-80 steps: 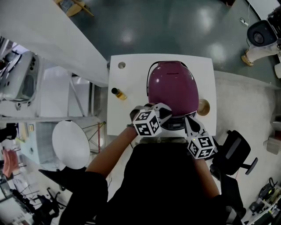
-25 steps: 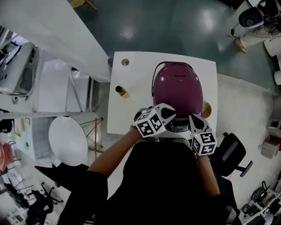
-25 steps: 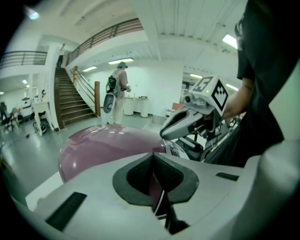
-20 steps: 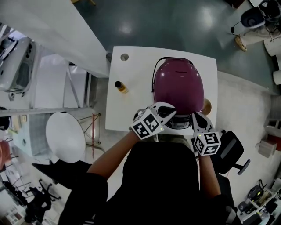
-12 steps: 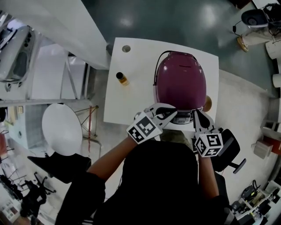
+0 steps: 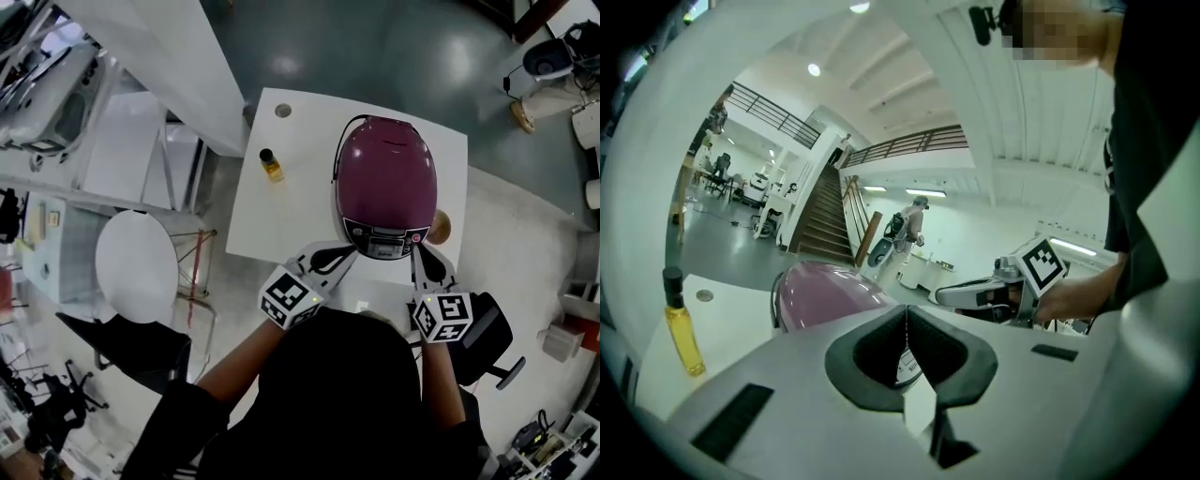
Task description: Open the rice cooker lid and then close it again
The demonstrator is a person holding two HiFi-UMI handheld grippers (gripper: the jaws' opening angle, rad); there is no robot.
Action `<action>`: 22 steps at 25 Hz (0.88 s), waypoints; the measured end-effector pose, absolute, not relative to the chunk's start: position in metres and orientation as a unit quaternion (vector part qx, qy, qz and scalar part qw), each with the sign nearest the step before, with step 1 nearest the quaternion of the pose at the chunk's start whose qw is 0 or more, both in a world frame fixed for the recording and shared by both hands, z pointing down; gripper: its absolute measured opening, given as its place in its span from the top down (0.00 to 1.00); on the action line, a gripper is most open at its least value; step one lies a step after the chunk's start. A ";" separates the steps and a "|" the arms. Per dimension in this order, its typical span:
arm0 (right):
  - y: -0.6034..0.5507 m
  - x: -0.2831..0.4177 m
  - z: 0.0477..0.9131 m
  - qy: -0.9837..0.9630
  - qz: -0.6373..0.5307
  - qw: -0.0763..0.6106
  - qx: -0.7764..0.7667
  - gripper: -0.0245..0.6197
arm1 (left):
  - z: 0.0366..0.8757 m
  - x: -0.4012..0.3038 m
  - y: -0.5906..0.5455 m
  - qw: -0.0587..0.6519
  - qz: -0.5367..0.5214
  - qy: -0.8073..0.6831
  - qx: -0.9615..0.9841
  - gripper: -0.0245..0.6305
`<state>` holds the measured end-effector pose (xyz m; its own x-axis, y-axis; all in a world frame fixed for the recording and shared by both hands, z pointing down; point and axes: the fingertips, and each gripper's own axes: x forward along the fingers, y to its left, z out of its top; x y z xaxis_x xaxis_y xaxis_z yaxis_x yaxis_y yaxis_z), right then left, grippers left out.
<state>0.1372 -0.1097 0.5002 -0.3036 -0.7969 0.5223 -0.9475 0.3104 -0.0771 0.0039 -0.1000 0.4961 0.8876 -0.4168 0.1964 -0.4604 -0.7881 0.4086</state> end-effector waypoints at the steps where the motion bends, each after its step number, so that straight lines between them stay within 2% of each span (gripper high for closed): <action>1: -0.103 0.141 0.498 -0.785 0.188 0.197 0.557 0.96 | 0.493 0.003 -0.095 0.228 0.046 -0.240 0.943 0.96; 6: -0.064 0.160 0.493 -0.794 0.180 0.165 0.557 0.96 | 0.491 0.009 -0.064 0.221 0.044 -0.285 0.932 0.96; 14: 0.034 0.196 0.496 -0.795 0.174 0.141 0.563 0.96 | 0.491 0.057 0.037 0.177 0.088 -0.257 0.946 0.95; 22: 0.135 0.230 0.516 -0.786 0.192 0.123 0.574 0.96 | 0.483 0.077 0.137 0.197 0.080 -0.253 0.944 0.96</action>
<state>0.2300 0.1355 0.5159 -0.3099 -0.8559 0.4139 -0.9504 0.2663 -0.1609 0.0774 0.1371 0.4835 0.8588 -0.4465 0.2514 -0.5098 -0.7937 0.3319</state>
